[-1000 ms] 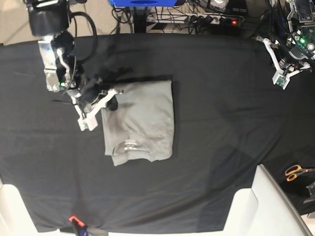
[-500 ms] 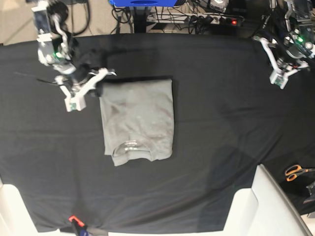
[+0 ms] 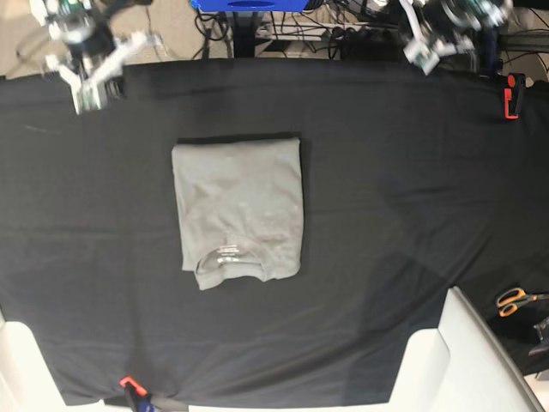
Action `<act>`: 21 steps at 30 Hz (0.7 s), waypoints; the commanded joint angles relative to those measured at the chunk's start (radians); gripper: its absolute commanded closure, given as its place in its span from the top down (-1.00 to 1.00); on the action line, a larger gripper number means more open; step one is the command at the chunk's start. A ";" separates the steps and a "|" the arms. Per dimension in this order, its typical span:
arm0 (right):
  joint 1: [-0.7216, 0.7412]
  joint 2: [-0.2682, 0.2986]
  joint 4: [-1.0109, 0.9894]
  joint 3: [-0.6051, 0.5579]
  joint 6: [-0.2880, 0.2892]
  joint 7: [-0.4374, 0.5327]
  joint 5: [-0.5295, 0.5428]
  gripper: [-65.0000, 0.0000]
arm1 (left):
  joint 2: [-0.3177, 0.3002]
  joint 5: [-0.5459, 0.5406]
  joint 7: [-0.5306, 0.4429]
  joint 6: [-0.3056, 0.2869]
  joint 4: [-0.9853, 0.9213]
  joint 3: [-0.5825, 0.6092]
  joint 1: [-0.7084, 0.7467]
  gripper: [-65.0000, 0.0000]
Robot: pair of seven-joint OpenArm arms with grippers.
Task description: Fold the T-shirt properly
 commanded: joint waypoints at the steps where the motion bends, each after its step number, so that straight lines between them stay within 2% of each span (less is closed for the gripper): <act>1: -0.025 0.007 0.016 0.016 0.001 0.024 0.002 -1.00 | -0.006 -0.005 -0.026 -0.004 -0.005 0.010 0.019 -1.00; 3: -0.071 0.008 -0.003 0.022 0.001 0.007 0.001 -1.00 | -0.006 -0.005 -0.026 -0.004 -0.045 0.030 0.031 -1.00; 6: -0.094 0.033 -0.029 0.019 0.002 -0.076 0.002 -1.00 | -0.001 -0.005 -0.044 -0.004 -0.129 0.043 0.042 -1.00; 8: -0.106 0.034 -0.061 0.019 0.002 -0.120 0.004 -1.00 | -0.001 -0.005 -0.109 -0.004 -0.217 0.073 0.042 -1.00; 12: -0.091 0.037 -0.208 -0.013 0.004 -0.126 0.004 -1.00 | 0.005 -0.005 -0.287 -0.003 -0.441 0.148 0.008 -1.00; 15: -0.006 0.039 -0.383 -0.062 0.004 -0.126 0.004 -1.00 | 0.005 -0.007 -0.385 -0.003 -0.636 0.200 -0.067 -1.00; 20: 0.202 0.033 -0.820 -0.142 0.004 -0.117 0.004 -1.00 | 0.005 -0.008 -0.600 -0.003 -1.136 0.306 -0.306 -1.00; 21: 0.248 0.030 -0.920 -0.159 0.004 -0.088 0.004 -1.00 | 0.005 -0.008 -0.661 -0.003 -1.243 0.326 -0.354 -1.00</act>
